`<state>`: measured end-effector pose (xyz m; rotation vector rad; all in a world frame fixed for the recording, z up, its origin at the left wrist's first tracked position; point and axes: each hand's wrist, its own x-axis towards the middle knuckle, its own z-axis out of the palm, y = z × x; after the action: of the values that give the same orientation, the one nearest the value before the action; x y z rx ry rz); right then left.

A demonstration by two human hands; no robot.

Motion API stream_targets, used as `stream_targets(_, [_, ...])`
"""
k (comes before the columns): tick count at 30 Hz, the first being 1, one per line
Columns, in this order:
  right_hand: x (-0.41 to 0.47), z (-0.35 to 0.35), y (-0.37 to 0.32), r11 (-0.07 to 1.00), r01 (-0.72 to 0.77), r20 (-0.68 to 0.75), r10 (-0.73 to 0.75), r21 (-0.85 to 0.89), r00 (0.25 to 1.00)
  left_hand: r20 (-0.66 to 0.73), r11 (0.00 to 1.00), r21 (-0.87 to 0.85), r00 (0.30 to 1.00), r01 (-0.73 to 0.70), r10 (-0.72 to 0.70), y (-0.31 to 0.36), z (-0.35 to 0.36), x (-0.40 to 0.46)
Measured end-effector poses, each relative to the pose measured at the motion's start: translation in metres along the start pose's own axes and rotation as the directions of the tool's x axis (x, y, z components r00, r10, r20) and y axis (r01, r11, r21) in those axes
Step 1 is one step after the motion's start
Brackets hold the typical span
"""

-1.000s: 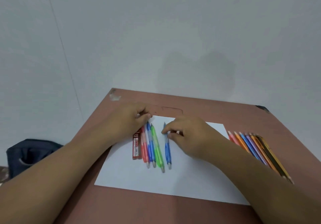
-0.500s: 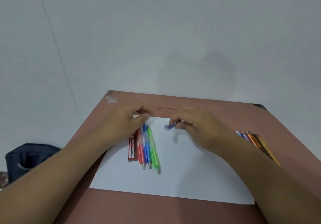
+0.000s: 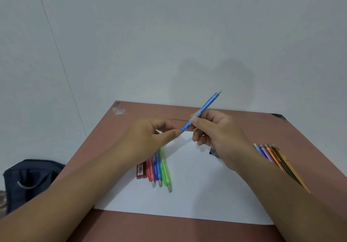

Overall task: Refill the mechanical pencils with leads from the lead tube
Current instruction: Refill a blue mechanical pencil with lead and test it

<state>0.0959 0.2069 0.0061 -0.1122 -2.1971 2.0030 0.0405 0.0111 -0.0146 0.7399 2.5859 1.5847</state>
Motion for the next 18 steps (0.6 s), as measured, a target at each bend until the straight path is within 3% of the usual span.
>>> stream_targets(8, [-0.005, 0.002, -0.002, 0.942, 0.115, -0.024, -0.129, -0.315, 0.991, -0.05, 0.998, -0.055, 0.999, -0.012, 0.01, 0.002, -0.005, 0.0])
stream_targets(14, [-0.009, 0.011, -0.001, 0.926, 0.159, 0.113, -0.127, -0.343, 0.985, 0.008, 0.97, -0.22, 0.995, -0.099, 0.103, 0.018, -0.004, -0.004])
stream_targets(18, [-0.012, 0.018, 0.001, 0.905, 0.216, 0.139, -0.177, -0.366, 0.974, -0.042, 0.975, -0.203, 0.996, -0.09, 0.083, 0.021, 0.002, -0.006])
